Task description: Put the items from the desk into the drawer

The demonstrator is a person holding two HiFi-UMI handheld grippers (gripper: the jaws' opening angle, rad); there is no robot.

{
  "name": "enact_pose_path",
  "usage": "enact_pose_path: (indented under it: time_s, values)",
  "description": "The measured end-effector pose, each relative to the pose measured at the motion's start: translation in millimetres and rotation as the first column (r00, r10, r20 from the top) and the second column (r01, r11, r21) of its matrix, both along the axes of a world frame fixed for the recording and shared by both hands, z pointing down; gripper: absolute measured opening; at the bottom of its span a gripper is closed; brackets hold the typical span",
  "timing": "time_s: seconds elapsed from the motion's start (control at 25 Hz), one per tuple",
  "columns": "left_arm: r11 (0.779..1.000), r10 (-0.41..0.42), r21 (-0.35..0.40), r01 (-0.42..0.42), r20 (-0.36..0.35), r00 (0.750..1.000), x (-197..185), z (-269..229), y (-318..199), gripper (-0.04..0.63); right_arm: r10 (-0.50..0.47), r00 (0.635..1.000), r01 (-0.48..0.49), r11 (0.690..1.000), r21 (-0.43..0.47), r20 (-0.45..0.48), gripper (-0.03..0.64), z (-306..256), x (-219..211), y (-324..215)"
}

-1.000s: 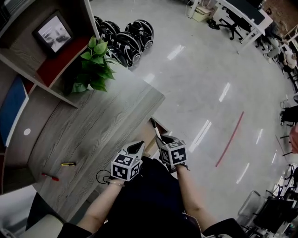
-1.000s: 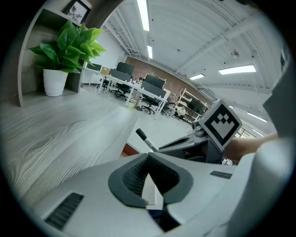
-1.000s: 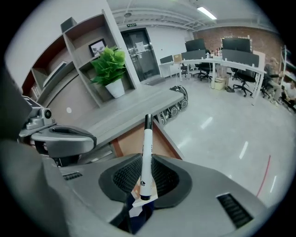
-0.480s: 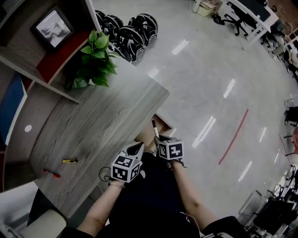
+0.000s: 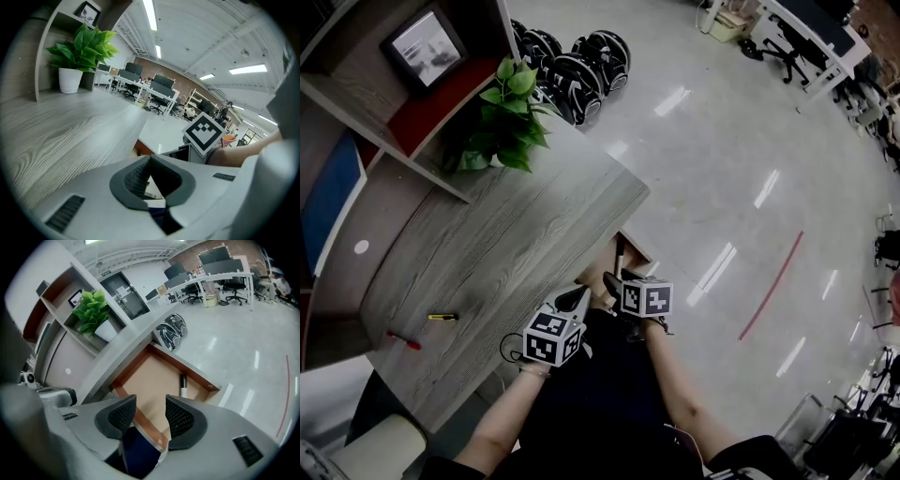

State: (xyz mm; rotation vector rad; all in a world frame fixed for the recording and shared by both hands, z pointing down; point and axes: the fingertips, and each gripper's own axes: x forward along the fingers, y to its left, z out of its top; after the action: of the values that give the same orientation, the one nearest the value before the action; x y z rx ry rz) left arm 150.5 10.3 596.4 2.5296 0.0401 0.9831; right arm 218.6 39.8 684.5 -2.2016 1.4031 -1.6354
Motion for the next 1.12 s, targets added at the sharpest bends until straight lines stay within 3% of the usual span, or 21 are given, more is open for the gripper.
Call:
enact_pose_path:
  time_s: [0.4,0.44,0.52,0.56,0.88,1.12]
  values:
    - [1.000,0.010,0.005,-0.010,-0.060,0.998,14.9,-13.1,5.0,0.017,0.008,0.998,-0.006,0.999,0.040,-0.058,0.153,-28.6,-3.5,10.7]
    - [1.000,0.011,0.003,-0.011,-0.071,0.997,16.4,-15.8,5.7,0.017,0.013,0.997,-0.010,0.999,0.045,-0.073,0.125,-33.0,-2.4,11.6]
    - [1.000,0.007,-0.001,-0.007,-0.092,0.996,18.8,-20.9,6.1,0.017,0.013,0.995,-0.007,0.998,0.059,-0.103,0.000,-42.5,-0.4,10.6]
    - [1.000,0.004,-0.002,-0.004,-0.102,0.995,19.4,-23.4,6.1,0.017,0.002,0.993,0.007,0.997,0.074,-0.115,-0.008,-48.3,-0.8,8.1]
    - [0.999,-0.033,0.001,0.034,-0.157,0.987,20.6,-40.3,-0.4,0.015,0.004,0.973,0.047,0.976,0.213,-0.232,-0.009,-107.3,-0.1,-12.2]
    - [0.996,-0.093,-0.003,0.093,-0.165,0.982,13.4,-44.3,-11.5,0.014,-0.015,0.948,0.087,0.973,0.212,-0.319,-0.009,-123.7,1.0,-12.4]
